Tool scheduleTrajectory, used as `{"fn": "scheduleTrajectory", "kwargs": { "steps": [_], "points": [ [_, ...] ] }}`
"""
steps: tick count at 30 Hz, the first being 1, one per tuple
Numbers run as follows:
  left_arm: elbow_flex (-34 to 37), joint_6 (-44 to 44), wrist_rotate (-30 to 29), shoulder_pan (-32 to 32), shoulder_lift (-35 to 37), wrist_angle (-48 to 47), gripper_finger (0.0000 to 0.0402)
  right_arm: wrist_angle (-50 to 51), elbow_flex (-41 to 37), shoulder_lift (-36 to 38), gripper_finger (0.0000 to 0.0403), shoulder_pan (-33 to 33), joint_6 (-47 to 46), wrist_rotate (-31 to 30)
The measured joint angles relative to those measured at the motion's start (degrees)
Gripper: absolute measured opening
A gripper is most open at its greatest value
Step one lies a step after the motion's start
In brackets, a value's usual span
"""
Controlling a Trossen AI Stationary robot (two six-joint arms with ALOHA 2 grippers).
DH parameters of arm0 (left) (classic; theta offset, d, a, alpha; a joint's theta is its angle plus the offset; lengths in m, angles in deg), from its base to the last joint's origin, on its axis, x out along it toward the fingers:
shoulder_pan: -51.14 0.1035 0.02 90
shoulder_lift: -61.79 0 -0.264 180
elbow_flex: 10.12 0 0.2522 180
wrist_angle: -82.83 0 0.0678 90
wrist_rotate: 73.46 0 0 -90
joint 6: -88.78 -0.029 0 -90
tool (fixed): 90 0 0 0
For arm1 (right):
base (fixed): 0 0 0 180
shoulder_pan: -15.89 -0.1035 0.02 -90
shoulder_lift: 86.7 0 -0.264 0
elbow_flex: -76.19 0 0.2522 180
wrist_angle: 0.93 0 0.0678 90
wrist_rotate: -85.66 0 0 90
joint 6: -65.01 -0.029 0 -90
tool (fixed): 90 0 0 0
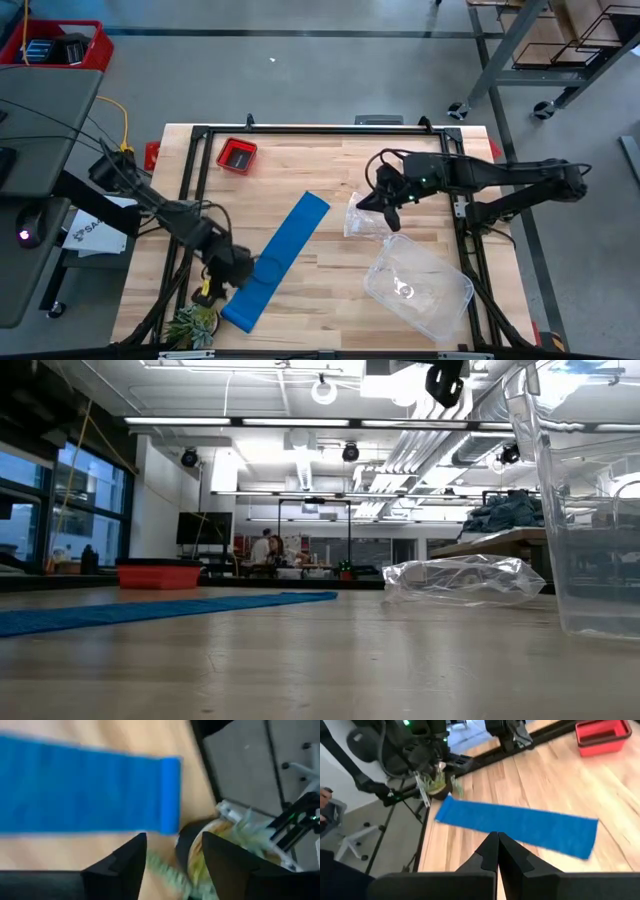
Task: Roll bandage
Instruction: Roll the blue bandage
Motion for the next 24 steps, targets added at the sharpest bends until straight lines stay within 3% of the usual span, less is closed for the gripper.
{"fn": "scheduleTrajectory", "kwargs": {
  "steps": [3, 8, 18, 24],
  "points": [
    [2.69, 1.36, -0.95, -3.7, -1.22, 9.36, 0.0201, 2.81, 0.0, 0.57, 0.0, -0.92, -0.6, -1.76],
    [3.14, 4.34, -6.45, -7.23, -6.64, 10.79, 0.0203, 5.24, 0.0, 0.62, 0.0, -1.62, -0.62, -3.15],
    [3.14, 15.18, -2.89, -9.73, -17.55, 17.42, 0.0204, 5.56, 0.0, 0.62, 0.0, -1.6, -0.62, -3.01],
    [3.1, 18.11, -6.55, -11.73, -20.99, 18.04, 0.0204, 6.11, 0.0, 0.62, 0.0, -1.6, -0.14, -3.0]
  ]
}}
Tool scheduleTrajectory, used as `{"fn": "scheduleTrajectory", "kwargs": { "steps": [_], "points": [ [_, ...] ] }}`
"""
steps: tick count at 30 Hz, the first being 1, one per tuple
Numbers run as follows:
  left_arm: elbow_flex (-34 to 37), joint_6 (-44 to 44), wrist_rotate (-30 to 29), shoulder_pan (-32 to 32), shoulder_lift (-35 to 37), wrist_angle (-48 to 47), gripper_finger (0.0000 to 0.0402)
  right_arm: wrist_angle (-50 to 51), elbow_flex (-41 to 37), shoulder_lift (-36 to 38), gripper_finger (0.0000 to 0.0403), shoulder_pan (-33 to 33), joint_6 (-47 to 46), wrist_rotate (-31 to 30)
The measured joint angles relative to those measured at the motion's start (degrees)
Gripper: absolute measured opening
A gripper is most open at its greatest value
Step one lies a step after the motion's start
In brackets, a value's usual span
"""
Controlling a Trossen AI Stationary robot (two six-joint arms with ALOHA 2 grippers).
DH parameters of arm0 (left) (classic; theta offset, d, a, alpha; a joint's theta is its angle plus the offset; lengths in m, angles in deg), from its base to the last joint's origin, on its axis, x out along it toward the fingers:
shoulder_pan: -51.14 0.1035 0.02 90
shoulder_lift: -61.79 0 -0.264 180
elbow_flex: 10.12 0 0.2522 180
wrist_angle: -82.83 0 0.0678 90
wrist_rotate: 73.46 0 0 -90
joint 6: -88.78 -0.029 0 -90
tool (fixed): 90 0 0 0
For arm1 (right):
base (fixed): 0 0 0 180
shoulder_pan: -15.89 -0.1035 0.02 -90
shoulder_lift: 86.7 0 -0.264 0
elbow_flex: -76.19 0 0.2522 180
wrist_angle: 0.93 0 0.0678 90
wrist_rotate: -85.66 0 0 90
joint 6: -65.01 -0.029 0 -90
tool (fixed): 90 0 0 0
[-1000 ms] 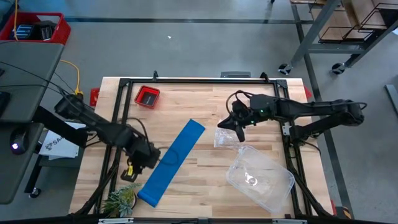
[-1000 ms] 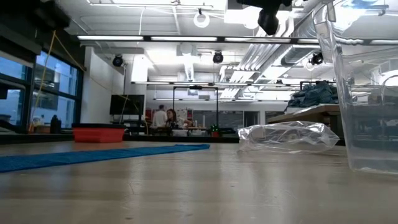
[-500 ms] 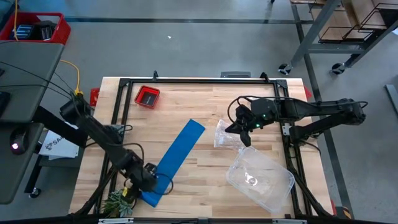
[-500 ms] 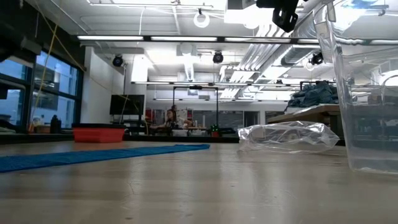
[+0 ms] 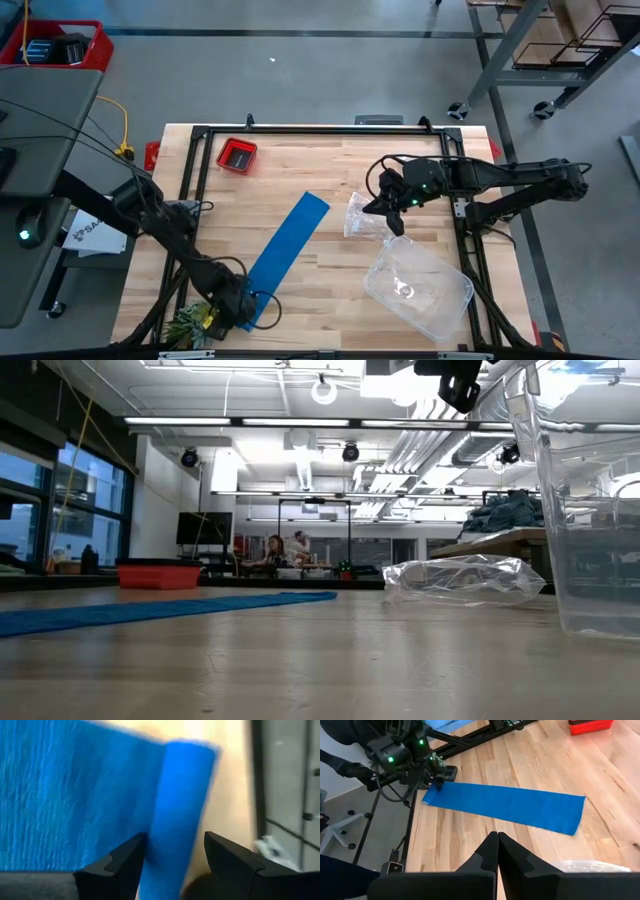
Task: Roll bandage
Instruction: Roll the blue bandage
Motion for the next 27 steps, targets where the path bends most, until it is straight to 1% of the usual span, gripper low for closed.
{"fn": "scheduleTrajectory", "kwargs": {
  "steps": [6, 9, 11, 13, 15, 16, 17, 20, 23, 25, 27],
  "points": [
    [-0.28, 3.69, -0.06, -0.13, -2.13, -0.09, 0.0203, 0.01, 0.0, 0.0, 0.0, 0.0, 0.75, 0.01],
    [-0.58, 6.33, -0.33, 0.3, -1.64, -1.2, 0.0183, -0.01, 0.0, 0.0, 0.0, 0.0, 1.01, 0.06],
    [-1.68, 6.69, -0.79, 0.64, -1.35, -3.37, 0.0147, -0.01, -0.02, 0.0, 0.0, 0.0, 1.24, 0.07],
    [-2.89, 6.0, -1.79, 0.8, -0.62, -6.64, 0.0096, -0.05, -0.02, 0.0, 0.0, 0.0, 1.98, 0.05],
    [-4.51, 5.63, -1.93, 1.02, 0.27, -7.73, 0.0038, -0.08, -0.02, 0.0, 0.0, 0.0, 2.36, 0.05],
    [-5.29, 5.62, -1.94, 1.13, 1.03, -8.49, 0.0023, -0.12, -0.04, 0.0, 0.0, 0.0, 2.28, 0.06],
    [-5.85, 5.55, -2.36, 1.21, 1.93, -9.85, 0.0018, -0.37, -0.04, 0.0, 0.0, 0.0, 2.15, 0.05],
    [-7.51, 5.43, -4.7, 1.41, 4.74, -14.5, 0.0031, -1.04, -0.04, 0.04, 0.0, 0.0, 2.32, 0.18],
    [-8.65, 3.25, -6.78, 2.52, 9.66, -20.49, 0.0028, -1.33, -0.04, 0.07, 0.0, 0.71, 2.05, 0.3],
    [-8.76, 1.37, -7.82, 3.6, 13.14, -23.34, 0.0016, -1.32, -0.04, -0.1, 0.0, 1.49, -0.58, 1.03],
    [-8.76, -0.41, -9.83, 4.96, 16.78, -26.41, 0.0012, -1.36, -0.04, -1.16, 0.0, 2.69, -4.12, 1.89]
  ]
}}
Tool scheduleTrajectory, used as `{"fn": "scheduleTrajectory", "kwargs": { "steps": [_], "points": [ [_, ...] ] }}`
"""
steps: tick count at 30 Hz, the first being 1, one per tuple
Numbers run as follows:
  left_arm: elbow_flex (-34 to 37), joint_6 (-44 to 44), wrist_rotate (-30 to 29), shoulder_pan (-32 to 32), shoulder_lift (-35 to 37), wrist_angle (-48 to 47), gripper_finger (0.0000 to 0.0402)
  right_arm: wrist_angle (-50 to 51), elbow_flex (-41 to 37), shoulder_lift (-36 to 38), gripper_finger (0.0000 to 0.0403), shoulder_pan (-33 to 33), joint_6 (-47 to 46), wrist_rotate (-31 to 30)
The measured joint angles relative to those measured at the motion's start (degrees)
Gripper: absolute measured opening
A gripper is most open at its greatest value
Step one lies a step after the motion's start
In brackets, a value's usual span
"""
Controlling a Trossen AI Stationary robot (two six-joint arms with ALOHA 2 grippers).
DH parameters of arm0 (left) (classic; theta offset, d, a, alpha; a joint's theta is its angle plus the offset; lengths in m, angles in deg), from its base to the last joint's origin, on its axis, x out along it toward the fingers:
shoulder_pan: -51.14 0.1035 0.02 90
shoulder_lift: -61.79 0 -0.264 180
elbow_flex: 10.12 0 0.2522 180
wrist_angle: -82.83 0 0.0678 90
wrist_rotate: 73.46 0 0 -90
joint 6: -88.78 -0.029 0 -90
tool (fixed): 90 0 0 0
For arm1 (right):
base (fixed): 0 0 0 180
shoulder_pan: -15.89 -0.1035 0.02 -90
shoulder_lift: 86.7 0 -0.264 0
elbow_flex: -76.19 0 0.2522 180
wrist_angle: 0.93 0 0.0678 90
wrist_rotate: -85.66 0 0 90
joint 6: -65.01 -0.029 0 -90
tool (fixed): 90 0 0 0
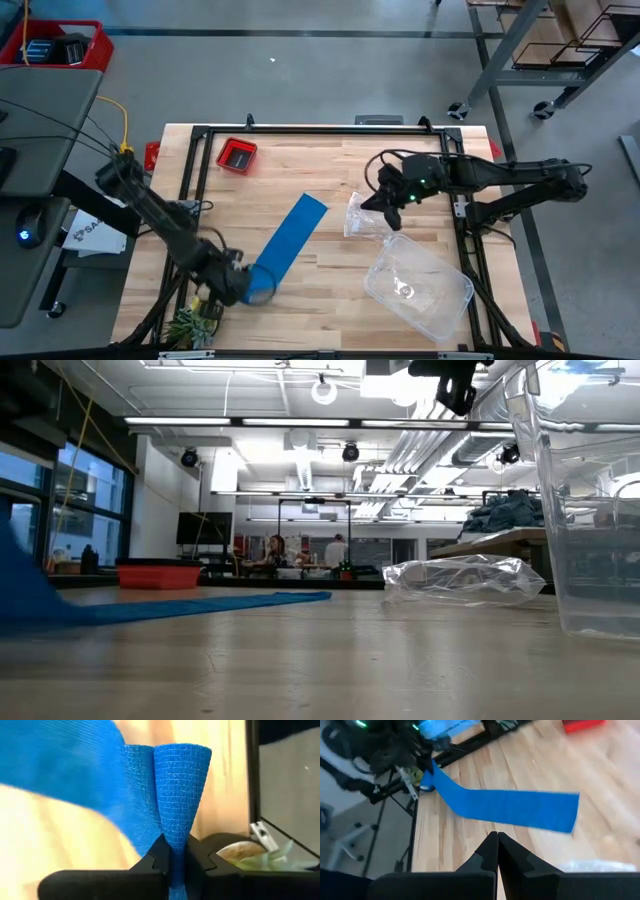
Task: Roll bandage
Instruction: Roll the blue bandage
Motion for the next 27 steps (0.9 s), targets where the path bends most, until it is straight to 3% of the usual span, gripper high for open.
{"fn": "scheduleTrajectory", "kwargs": {
  "steps": [7, 17, 22, 27],
  "points": [
    [0.0, -8.91, -6.04, 7.07, 7.4, -3.59, 0.0015, -6.51, 0.0, -12.21, 0.0, 4.51, -7.33, 4.34],
    [0.0, -12.07, -6.14, 12.33, 6.76, -3.49, 0.0015, -42.78, 0.01, -40.19, 0.0, 10.98, -25.69, 9.31],
    [0.0, -11.31, -7.31, 12.53, 6.78, -2.62, 0.0015, -42.59, 3.3, -49.07, 0.0, 10.56, -29.64, 9.1],
    [0.0, -9.42, -8.79, 12.53, 6.78, -2.04, 0.0015, -34.92, 9.47, -52.17, 0.0, 9.64, -27.19, 3.15]
  ]
}}
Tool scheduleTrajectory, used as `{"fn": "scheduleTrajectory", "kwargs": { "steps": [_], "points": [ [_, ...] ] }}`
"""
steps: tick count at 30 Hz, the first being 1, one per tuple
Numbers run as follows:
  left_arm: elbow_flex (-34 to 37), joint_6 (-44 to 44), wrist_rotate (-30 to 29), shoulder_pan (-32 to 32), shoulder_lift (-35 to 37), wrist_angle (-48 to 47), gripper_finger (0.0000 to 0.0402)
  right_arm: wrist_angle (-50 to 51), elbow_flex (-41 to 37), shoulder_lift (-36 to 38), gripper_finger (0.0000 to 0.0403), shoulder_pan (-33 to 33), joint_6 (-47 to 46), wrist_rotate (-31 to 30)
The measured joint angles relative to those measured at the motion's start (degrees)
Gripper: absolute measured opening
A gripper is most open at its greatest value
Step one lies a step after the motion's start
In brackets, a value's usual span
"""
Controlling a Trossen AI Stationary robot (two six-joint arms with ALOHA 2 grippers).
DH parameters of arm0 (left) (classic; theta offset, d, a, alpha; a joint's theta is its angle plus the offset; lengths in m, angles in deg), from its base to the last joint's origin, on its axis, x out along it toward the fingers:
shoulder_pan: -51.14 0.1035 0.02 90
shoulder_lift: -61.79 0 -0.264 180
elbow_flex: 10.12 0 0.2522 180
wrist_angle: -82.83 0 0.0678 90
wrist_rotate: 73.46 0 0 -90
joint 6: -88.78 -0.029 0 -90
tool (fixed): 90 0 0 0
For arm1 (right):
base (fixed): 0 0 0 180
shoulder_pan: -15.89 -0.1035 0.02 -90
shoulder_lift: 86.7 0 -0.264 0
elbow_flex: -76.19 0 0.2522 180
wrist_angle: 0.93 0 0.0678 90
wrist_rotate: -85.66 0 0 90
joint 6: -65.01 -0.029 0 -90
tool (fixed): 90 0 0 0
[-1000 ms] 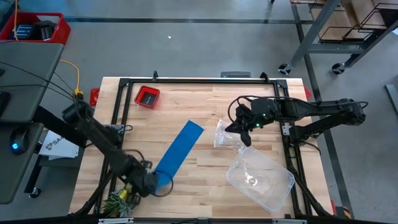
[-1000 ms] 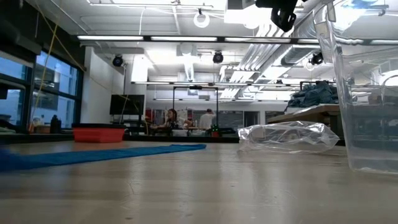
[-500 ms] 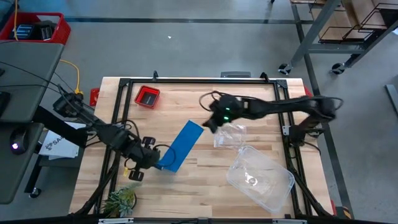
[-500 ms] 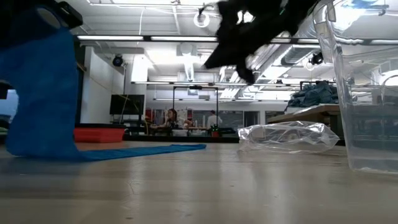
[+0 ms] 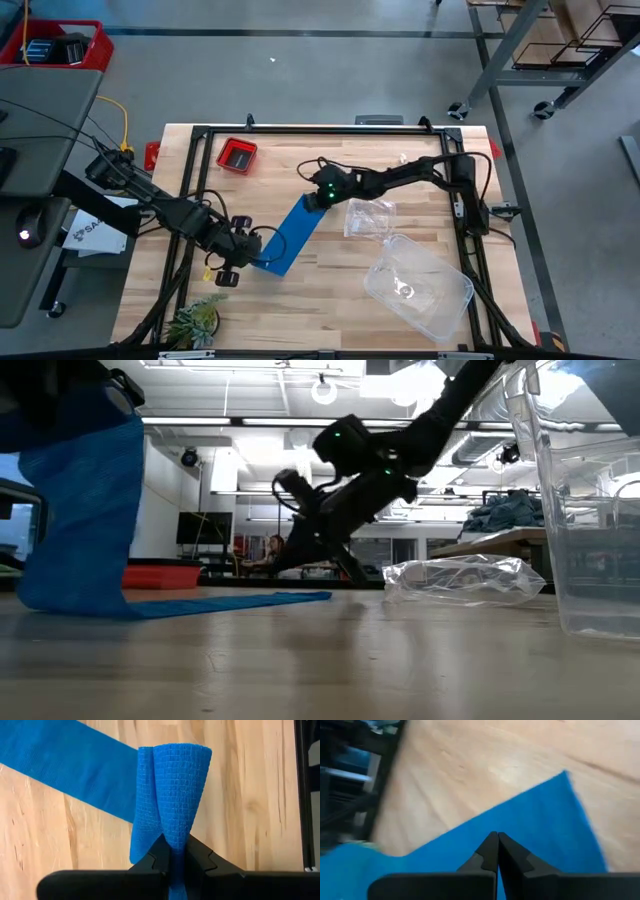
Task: Roll bandage
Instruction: Roll the blue bandage
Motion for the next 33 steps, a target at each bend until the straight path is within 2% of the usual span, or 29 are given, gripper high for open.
{"fn": "scheduleTrajectory", "kwargs": {
  "steps": [4, 7, 22, 28, 33],
  "points": [
    [0.0, 0.28, -0.77, 0.0, 0.0, 0.04, 0.0015, 13.2, 4.58, -0.33, 0.0, -0.11, 6.61, -5.07],
    [0.0, -0.14, -2.87, 0.0, 0.0, 0.26, 0.0016, 19.18, 6.13, -0.33, 0.0, 0.32, 10.33, -8.09],
    [0.0, 0.32, -4.02, -0.02, 0.04, 0.67, 0.0016, 20.35, 3.54, -0.17, 0.0, 0.44, 9.37, -4.73],
    [0.0, -2.81, -3.63, -0.07, 0.65, -1.83, 0.0017, 30.85, 3.46, 2.66, 0.0, 0.39, 14.43, -3.89],
    [0.0, -9.5, -6.99, 1.43, 2.83, -6.85, 0.0017, 41.06, 3.22, 7.21, 0.0, 1.33, 19.79, -6.31]
  ]
}}
